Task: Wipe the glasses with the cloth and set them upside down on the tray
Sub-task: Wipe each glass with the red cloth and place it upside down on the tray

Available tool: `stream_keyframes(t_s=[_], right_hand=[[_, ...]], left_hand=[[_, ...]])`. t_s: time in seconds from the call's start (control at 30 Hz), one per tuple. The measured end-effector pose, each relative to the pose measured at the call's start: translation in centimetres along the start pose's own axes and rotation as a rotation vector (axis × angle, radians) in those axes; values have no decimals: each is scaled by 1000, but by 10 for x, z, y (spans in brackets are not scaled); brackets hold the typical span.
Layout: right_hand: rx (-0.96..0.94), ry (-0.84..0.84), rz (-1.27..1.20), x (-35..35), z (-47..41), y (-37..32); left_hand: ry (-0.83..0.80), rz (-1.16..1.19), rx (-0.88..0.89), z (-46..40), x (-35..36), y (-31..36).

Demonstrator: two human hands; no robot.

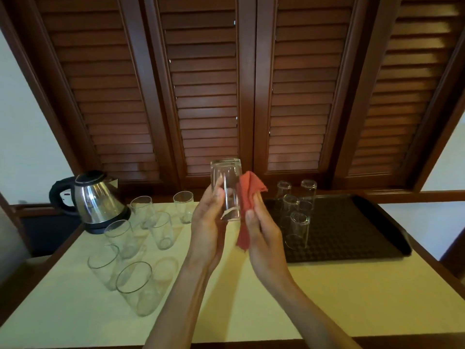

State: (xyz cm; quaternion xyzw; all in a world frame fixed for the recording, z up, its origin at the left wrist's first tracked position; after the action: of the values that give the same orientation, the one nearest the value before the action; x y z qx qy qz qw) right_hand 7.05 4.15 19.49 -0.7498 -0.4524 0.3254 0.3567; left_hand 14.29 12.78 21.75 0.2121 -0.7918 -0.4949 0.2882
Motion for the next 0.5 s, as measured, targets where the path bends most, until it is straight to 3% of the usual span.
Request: stream_keyframes(t_s=[0.1,0.2,0.37,0.5], right_hand=[[69,108,-61,-9,-21,-11],[-23,37,70,3,-10,-15],[137,77,-239,-4,-14,-7],[44,43,-142,-4,-18,-12]], left_hand=[[4,-17,-76,2,5,-9],[21,-40,-89,-4,2,-4],[12,-118,-46,0,-2,-18],[3,-130,-38,-1,-2,-14]])
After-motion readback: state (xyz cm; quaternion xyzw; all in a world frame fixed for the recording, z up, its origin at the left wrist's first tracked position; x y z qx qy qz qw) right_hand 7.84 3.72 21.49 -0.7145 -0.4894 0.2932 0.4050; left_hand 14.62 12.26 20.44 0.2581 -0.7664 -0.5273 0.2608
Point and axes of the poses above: each hand's wrist, its own z-axis away from the middle knuckle, its own x-axis out of the palm, y = z × x, the point moved 1 cm from there along -z, towards the middle knuckle, and after that the axes turned 12 degrees about -y, right-handed, at the moved point
